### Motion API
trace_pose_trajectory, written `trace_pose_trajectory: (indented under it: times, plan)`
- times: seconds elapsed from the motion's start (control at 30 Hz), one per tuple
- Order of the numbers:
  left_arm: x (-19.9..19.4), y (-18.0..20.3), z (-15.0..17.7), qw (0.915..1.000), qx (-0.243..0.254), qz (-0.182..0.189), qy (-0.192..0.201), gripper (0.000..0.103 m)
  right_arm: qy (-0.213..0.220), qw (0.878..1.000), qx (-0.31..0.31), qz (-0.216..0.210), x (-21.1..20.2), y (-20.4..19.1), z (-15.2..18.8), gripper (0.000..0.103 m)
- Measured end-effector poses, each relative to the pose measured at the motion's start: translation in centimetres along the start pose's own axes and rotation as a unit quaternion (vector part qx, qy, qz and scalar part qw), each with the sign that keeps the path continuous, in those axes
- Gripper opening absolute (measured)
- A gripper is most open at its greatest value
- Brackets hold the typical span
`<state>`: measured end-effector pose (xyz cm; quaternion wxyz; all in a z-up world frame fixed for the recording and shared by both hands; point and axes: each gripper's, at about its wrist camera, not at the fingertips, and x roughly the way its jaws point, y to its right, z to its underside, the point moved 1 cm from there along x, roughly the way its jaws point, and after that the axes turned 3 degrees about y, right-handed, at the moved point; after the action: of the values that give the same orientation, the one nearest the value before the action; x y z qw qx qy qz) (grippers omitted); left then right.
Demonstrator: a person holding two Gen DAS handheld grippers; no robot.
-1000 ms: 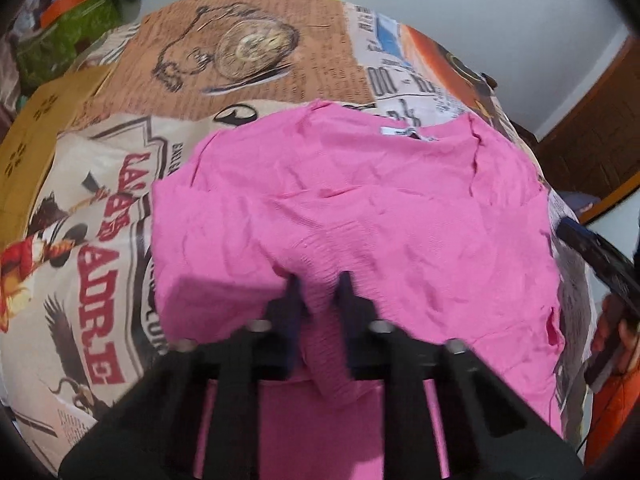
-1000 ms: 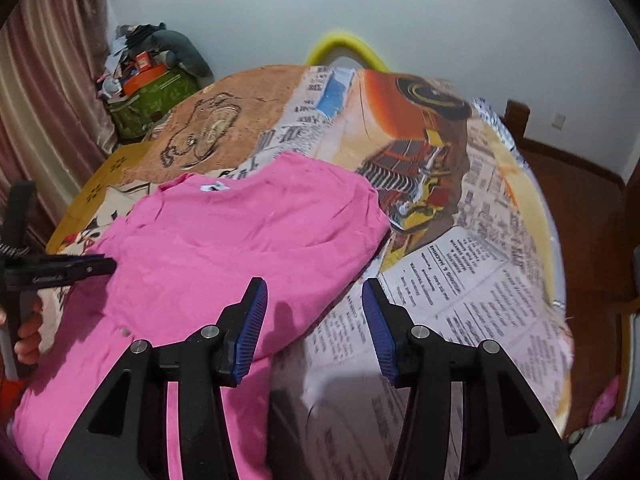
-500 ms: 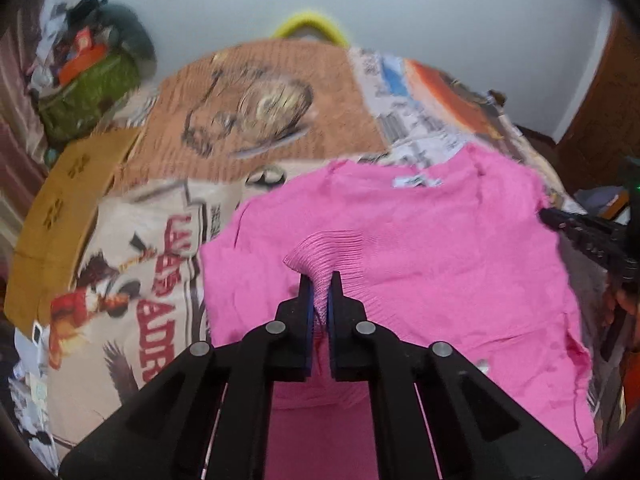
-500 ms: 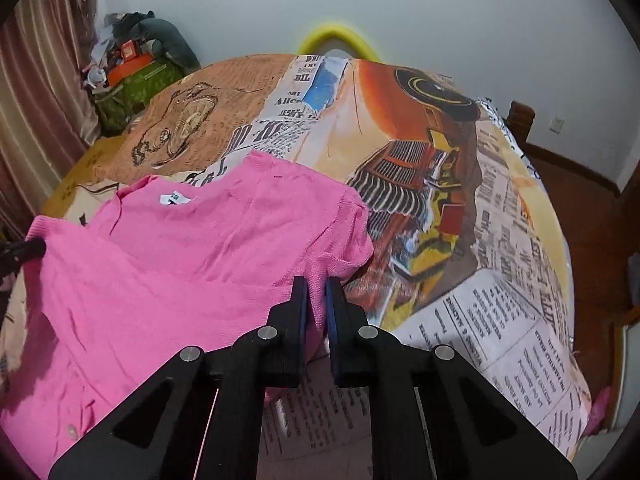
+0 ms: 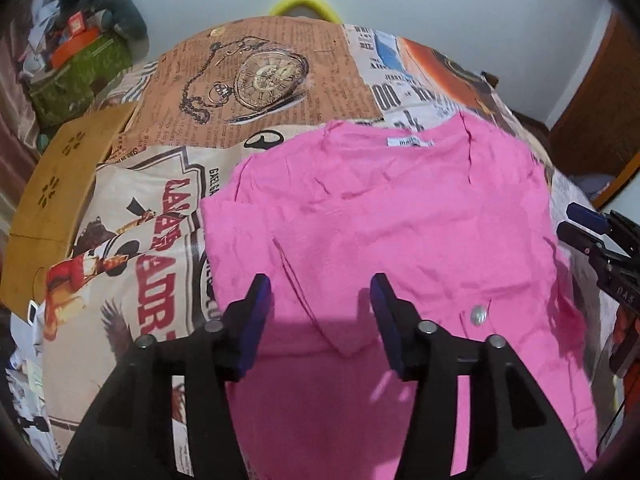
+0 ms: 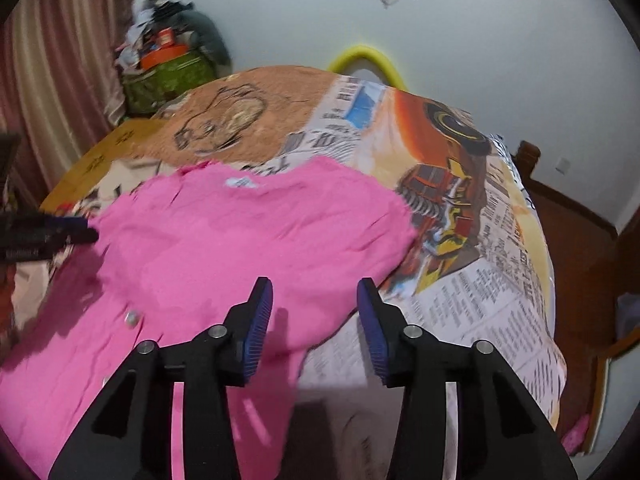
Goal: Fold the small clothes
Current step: 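Lay the sleeve across the cardigan front and open the left tool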
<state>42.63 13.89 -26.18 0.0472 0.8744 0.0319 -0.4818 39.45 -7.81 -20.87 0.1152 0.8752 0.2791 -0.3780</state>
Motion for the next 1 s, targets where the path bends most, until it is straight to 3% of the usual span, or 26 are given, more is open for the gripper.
trace_pose_trajectory:
  times: [0.17, 0.23, 0.37, 0.5, 0.73, 1.0]
  plan:
    - [1.9, -0.1, 1.5, 0.9984, 0.026, -0.044, -0.025, 0.056, -0.038, 0.999, -0.012, -0.002, 1.4, -1.3, 2.0, 0.041]
    - [2.2, -0.7, 2.0, 0.9983, 0.027, -0.043, -0.029, 0.06, -0.031, 1.0, 0.002, -0.004, 1.1, -1.0, 2.5, 0.043]
    - [0.8, -2.8, 2.7, 0.9977, 0.012, -0.061, -0.029, 0.06, -0.032, 0.999, 0.042, -0.008, -0.4, 0.1, 3.0, 0.045]
    - [-1.8, -5.1, 4.3, 0.9973, -0.002, -0.07, -0.024, 0.06, -0.035, 0.999, 0.038, 0.002, -2.6, 0.3, 4.2, 0.045]
    - [-5.3, -7.0, 8.1, 0.9974, -0.036, -0.053, -0.033, 0.061, -0.048, 0.997, 0.054, -0.014, -5.8, -0.3, 6.8, 0.045]
    - [-6.6, -5.2, 11.7, 0.9979, -0.044, -0.008, -0.048, 0.061, -0.067, 0.994, 0.078, -0.028, -6.8, -1.5, 9.7, 0.045]
